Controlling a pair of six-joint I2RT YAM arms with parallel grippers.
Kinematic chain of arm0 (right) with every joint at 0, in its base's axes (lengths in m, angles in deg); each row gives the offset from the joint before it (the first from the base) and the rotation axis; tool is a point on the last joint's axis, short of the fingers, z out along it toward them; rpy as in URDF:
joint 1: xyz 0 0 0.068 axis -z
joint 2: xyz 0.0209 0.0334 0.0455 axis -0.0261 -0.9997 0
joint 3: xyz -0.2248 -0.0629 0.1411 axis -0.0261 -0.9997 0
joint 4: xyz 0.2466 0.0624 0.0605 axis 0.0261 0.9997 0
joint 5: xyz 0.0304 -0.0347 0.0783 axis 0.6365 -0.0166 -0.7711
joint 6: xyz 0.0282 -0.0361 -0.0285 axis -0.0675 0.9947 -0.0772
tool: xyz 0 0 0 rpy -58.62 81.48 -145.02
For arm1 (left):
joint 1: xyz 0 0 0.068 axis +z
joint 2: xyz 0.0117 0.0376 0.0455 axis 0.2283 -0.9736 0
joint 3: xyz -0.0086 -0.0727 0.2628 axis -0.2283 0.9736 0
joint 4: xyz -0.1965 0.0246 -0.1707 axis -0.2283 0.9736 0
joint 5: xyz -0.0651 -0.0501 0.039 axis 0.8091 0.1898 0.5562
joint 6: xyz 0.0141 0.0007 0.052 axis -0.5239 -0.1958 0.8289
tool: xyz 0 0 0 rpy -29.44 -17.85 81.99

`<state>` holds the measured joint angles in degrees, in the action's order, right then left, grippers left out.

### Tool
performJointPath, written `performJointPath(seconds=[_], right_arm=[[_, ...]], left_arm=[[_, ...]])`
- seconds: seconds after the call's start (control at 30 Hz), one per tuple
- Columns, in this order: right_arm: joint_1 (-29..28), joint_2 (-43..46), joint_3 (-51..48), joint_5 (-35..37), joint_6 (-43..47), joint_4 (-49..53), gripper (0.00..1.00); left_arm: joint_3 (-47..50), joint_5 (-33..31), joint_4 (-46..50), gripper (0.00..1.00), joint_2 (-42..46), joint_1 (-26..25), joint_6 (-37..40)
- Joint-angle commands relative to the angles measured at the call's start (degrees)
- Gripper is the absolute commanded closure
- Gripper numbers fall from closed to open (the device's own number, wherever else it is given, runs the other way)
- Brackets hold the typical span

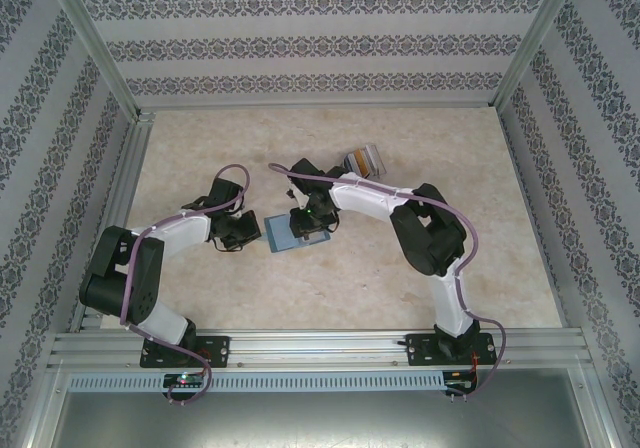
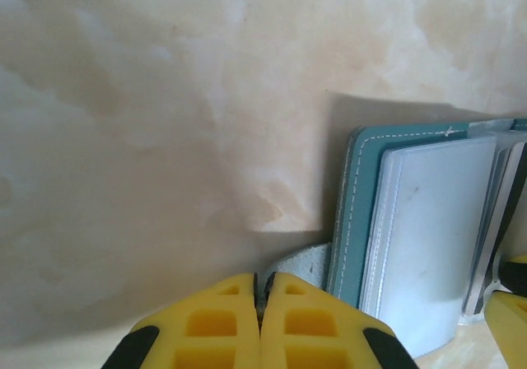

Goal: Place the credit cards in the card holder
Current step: Insert the credit card into the card slot.

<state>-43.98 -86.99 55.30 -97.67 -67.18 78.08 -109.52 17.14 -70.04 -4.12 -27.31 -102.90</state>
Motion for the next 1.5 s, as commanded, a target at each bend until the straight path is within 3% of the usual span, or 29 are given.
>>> performJointPath(seconds=[0.0,0.1,0.23,0.37,0.97,1.27,1.47], right_arm=[[0.6,3.3,-0.9,0.7,1.0,1.5,0.67],[0.8,5.2,-1.3,-0.4,0.3,0.1,0.67],[1.8,7.4,-2.4,-1.9,-0.9,-2.2,0.67],[2.9,9.5,-4.8,-2.2,-2.0,-5.0,0.67],[16.4,20.1,-12.9,-2.3,-2.3,-11.2,0.66],[27.1,18.3,-6.8,-1.9,-0.8,-10.1,0.65],[31.1,14.8,-1.6,-1.7,1.7,-7.7,0.65]], left_arm=[[-1.7,-0.2,1.4,1.00,-0.1,1.0,1.6],[-2.1,-0.2,2.0,0.93,-0.1,1.0,2.0],[-2.8,1.2,2.3,0.68,-0.2,1.0,2.6],[-3.7,2.2,3.3,0.60,0.1,1.0,3.1],[-6.6,5.9,3.4,0.58,3.1,0.8,3.2],[-7.4,6.3,2.3,0.57,1.4,-0.9,2.5],[-7.6,6.0,2.2,0.57,1.4,-1.2,2.6]])
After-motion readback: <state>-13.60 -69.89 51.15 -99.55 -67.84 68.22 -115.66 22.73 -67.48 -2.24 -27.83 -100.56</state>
